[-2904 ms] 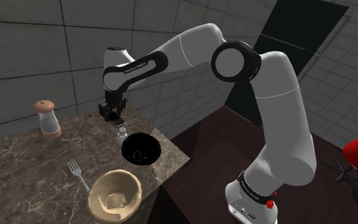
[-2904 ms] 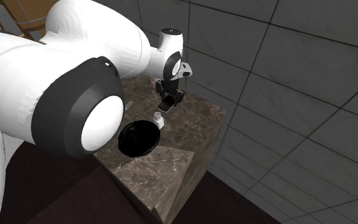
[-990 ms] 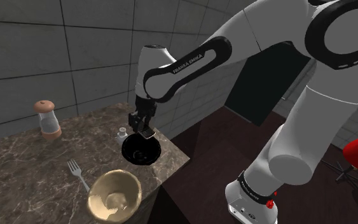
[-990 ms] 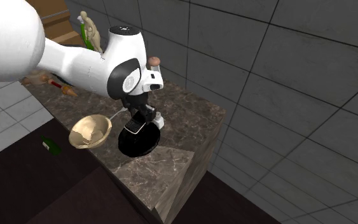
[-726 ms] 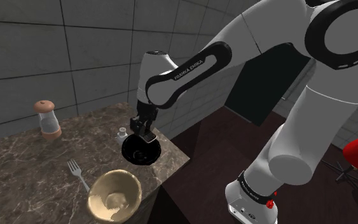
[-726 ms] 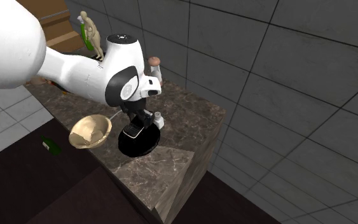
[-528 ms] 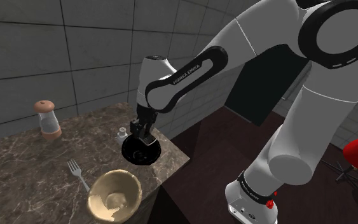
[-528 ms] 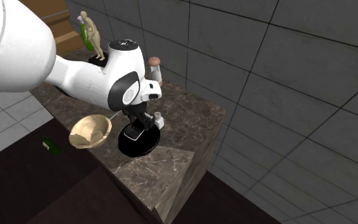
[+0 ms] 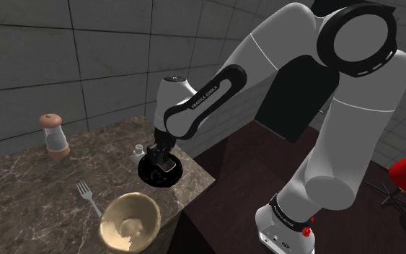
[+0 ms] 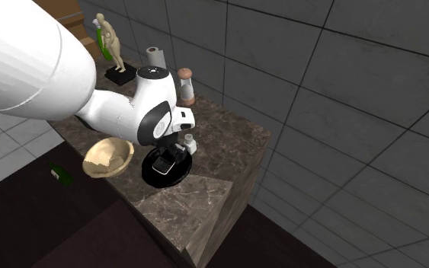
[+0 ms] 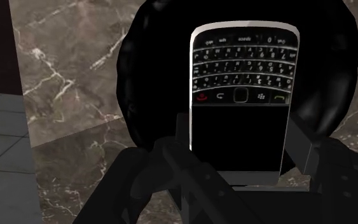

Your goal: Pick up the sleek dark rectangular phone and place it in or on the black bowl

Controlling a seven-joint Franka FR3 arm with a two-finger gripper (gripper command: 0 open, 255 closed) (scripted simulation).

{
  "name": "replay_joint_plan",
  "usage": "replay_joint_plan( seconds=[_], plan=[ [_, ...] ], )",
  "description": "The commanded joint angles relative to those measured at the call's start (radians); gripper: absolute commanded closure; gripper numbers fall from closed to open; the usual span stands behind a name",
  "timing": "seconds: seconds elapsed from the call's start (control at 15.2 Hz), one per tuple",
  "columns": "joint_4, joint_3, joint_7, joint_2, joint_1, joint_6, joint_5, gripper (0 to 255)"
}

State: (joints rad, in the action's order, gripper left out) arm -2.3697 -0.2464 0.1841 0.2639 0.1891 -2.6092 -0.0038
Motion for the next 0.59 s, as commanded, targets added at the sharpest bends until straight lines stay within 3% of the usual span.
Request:
replay_joint_plan(
  seconds=[0.0,0.4,0.46,0.53],
  plan=[
    [0.001,0.001,0.001,0.006,0.001,-0.006,-0.003,255],
    [0.001,0.001,0.001,0.006,0.001,-0.006,-0.003,255],
    [0.001,0.001,0.001,0.006,0.001,-0.006,-0.003,0],
    [0.001,0.001,0.001,0.006,0.001,-0.006,-0.003,0]
  ],
)
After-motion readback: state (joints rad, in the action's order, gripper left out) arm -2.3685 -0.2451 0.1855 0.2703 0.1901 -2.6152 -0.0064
